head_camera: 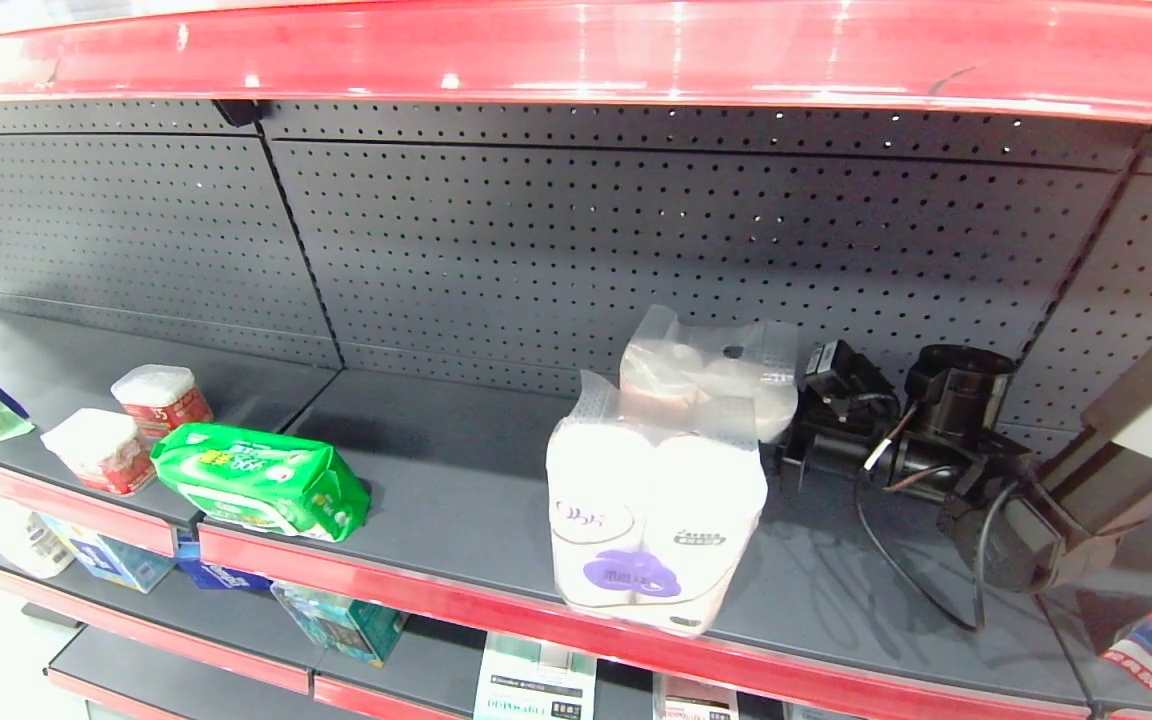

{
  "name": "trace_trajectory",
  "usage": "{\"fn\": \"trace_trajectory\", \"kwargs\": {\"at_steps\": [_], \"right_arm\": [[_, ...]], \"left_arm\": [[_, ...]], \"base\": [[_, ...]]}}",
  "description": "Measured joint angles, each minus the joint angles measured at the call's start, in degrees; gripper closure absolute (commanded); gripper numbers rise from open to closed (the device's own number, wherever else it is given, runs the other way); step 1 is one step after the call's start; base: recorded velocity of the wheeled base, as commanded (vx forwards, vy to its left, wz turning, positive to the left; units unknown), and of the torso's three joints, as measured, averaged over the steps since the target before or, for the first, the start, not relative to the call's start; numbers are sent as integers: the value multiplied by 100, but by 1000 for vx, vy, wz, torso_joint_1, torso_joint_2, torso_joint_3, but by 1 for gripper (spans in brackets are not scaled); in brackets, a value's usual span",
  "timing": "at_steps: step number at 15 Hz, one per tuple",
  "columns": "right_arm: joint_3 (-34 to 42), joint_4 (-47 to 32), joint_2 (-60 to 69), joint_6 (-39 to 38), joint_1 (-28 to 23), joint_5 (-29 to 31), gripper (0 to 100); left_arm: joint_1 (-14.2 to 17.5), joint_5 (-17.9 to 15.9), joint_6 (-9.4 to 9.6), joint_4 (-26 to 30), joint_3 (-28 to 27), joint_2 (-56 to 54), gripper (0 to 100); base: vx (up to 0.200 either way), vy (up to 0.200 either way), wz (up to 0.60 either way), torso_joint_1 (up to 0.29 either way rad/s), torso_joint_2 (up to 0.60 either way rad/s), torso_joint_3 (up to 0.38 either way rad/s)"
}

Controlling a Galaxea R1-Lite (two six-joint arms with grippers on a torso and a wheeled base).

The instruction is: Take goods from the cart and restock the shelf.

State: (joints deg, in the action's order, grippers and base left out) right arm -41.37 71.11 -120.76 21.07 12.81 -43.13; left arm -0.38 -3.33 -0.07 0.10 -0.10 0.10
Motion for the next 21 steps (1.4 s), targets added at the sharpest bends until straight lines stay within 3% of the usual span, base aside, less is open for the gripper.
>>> {"fn": "trace_trajectory", "kwargs": {"at_steps": [12,20,21], "right_arm": [[-457,-251,-94,-150,94,-24,100],[-346,-251,-105,-90,94,-162,100],[-346,-251,-107,-88,96,-145,0]], "left_arm": [[5,0,0,0,0,0,0],[2,0,0,0,0,-5,0],[5,-1,0,0,0,-5,0]], "base": [[0,0,0,0,0,0],[0,0,0,0,0,0],[0,0,0,0,0,0]]}}
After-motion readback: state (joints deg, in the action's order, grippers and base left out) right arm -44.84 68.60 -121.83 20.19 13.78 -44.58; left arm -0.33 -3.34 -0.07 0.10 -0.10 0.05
